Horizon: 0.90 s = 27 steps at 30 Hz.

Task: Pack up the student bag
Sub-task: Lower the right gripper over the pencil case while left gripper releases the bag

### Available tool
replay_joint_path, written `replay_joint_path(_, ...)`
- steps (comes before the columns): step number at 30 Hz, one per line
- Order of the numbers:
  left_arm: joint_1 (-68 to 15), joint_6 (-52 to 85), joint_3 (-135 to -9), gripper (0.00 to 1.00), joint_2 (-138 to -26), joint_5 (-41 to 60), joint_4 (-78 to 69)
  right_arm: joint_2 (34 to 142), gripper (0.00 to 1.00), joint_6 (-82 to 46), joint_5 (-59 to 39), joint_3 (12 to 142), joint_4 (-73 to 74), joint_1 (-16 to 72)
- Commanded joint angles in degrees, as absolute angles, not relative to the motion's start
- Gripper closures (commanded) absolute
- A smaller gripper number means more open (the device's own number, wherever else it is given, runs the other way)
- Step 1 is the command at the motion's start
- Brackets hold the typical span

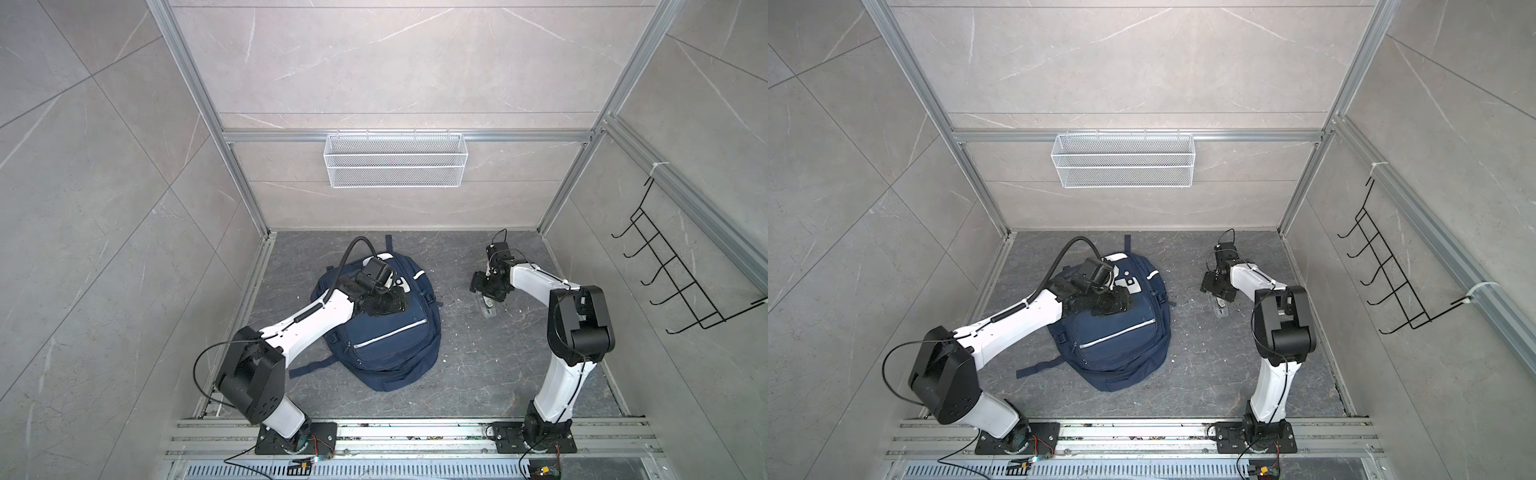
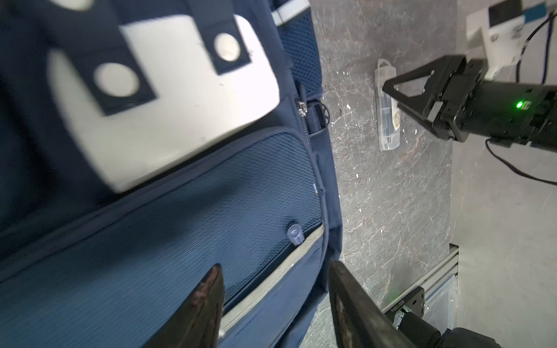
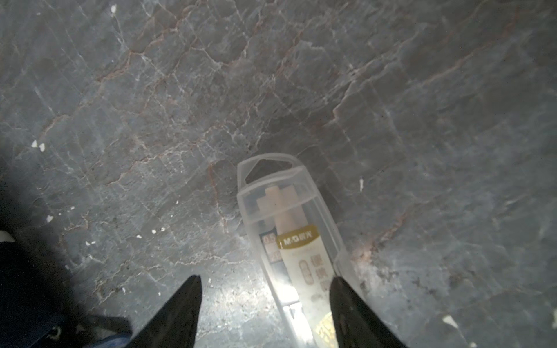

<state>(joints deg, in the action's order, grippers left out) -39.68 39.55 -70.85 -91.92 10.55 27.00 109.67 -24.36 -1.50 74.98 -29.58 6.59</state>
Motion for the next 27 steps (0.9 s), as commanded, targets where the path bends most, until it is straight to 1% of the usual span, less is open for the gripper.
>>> replay_joint_path(1,-42.3,39.9,-76.4,0.42,-95.4,10.1,26.1,110.2,0.3,-23.1,2.0,75.4,-32.1,7.6)
replay_joint_path(6,-45.4,40.2,-83.7,0.42,-102.8,10.5,26.5,110.7,0.3,-22.9,5.1,75.7,-32.9,7.6)
replay_joint_path(12,-47.2,40.5,-91.9,0.42,-110.3,10.9,27.4,111.2,0.3,-22.9,6.8,75.9,-33.3,7.6)
replay_joint_path(21,-49.0,40.9,-103.4,0.43,-121.6,12.9,28.7,113.8,0.31,-22.3,5.0,77.3,-34.5,7.7)
replay_joint_path(27,-49.1,42.4,-105.7,0.43,-125.4,12.2,28.1,113.1,0.34,-22.6,4.4,75.7,-34.6,8.8)
